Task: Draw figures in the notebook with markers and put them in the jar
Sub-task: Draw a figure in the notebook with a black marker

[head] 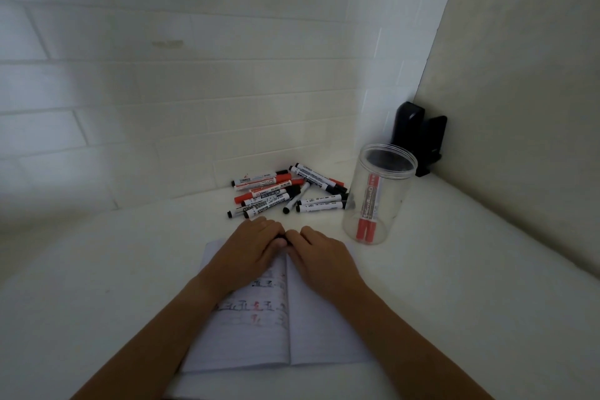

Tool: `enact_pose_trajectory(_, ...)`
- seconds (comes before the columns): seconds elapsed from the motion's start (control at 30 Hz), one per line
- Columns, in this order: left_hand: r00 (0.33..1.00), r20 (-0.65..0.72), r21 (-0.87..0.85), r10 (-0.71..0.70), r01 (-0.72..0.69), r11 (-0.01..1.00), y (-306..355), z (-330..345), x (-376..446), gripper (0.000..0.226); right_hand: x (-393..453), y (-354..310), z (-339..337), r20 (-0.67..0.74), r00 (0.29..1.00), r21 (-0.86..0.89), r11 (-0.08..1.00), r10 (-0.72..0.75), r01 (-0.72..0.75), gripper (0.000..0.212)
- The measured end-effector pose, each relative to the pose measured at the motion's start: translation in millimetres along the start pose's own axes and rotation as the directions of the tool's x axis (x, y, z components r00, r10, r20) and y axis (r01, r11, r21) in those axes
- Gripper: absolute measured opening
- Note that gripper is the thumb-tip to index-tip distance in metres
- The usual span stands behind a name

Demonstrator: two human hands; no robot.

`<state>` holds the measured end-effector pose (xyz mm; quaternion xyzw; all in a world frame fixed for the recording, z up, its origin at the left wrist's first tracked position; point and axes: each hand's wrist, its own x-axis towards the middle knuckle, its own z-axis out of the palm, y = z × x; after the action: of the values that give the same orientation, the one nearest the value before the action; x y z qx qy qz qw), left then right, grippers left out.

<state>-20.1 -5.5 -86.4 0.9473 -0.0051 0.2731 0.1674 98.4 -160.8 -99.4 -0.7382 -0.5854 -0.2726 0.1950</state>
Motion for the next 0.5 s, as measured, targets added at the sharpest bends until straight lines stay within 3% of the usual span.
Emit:
enact_pose_trajectory(0.1,1.0,-0.018,-0.016,0.003,-0.004,1.0,-2.7,1.3,-0.8,0.034,1.0,-1.7,-2.7,0.017,1.0,-0.024,1.0,-0.005,0.006,0.025)
enact_pose_trajectory(0.2,1.0,-0.013,-0.036,0.017,-0.017,0.999,-1.4,0.4,-1.1,0.033,-0.5,-1.4,-2.7,0.024,1.0,-0.077,0.997,-0.009,0.011,0.014)
enact_pose_trajectory(0.33,1.0,-0.006,-0.078,0.017,-0.017,0.997,0.5,-2.5,-1.4,0.034,-2.8,-0.5,-4.7,0.062,0.998,-0.081,0.997,0.011,-0.006,0.017)
enact_pose_trajectory(0.5,0.992,-0.121,-0.076,-0.046,0.037,0.996,-6.3,-3.7,-1.5,0.025,-4.1,0.6,-10.1,0.085,0.982,-0.032,0.986,0.167,-0.165,0.035)
